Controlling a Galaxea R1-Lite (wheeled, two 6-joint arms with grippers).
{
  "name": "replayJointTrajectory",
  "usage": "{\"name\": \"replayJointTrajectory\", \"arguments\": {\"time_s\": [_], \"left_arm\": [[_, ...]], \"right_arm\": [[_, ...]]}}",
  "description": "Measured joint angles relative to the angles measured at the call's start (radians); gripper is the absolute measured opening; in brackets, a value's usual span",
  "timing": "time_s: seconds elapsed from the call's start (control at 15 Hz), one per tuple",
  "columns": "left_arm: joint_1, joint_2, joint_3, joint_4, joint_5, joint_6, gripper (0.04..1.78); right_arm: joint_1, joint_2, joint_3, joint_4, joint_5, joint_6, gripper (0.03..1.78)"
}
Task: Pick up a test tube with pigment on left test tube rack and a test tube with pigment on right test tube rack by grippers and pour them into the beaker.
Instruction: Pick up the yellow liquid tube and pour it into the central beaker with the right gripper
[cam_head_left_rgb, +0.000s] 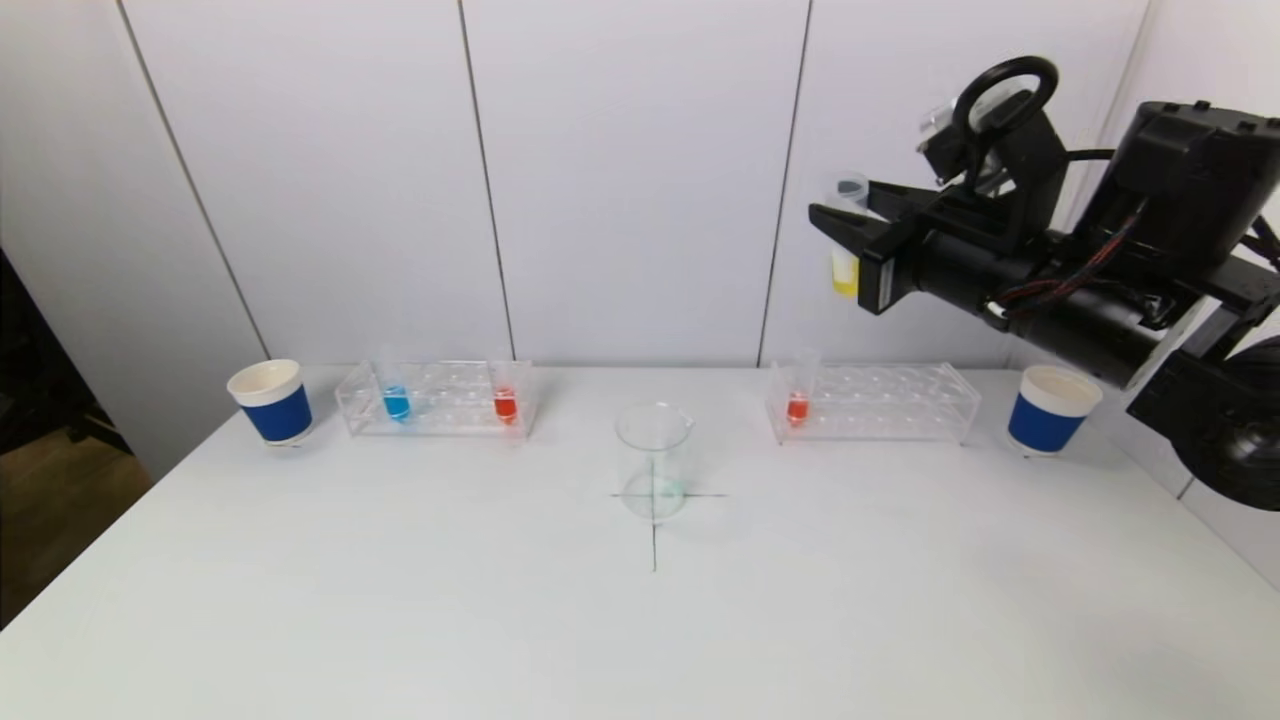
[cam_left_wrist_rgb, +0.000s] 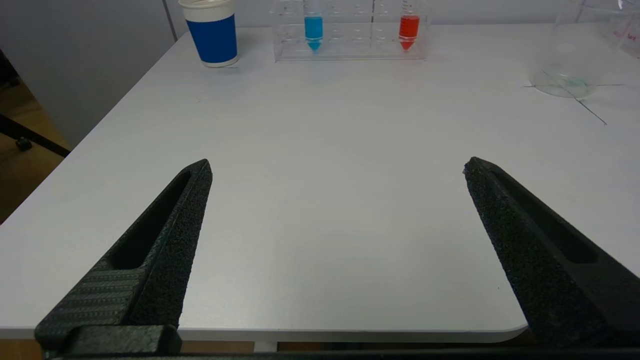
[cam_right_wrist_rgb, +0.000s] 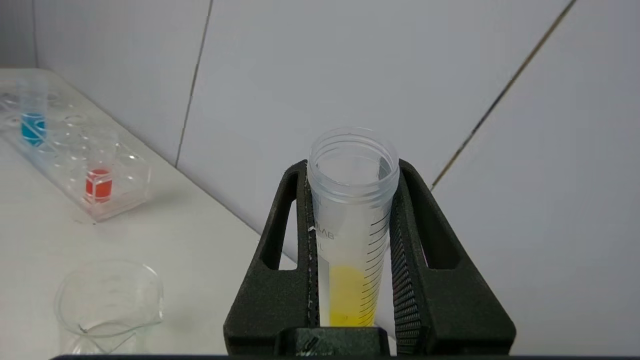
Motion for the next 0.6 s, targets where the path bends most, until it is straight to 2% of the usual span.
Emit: {"name": "replayJointTrajectory", "arguments": {"time_s": [0.27,0.47,0.6], "left_arm": [[0.001,0.0,0.0,0.0,0.0,0.0,1.76],[0.0,0.0,0.0,0.0,0.0,0.0,1.76],[0.0,0.0,0.0,0.0,0.0,0.0,1.76]], "right_arm": [[0.059,0.054,-0.006,-0.005,-0.015,-0.072,0.47],[0.078,0.111,-0.011,-0.029,-0.014,-0.134,0.47],[0.091,0.163,-0.021,-0.063,-0.01,-0.15,0.47]]}}
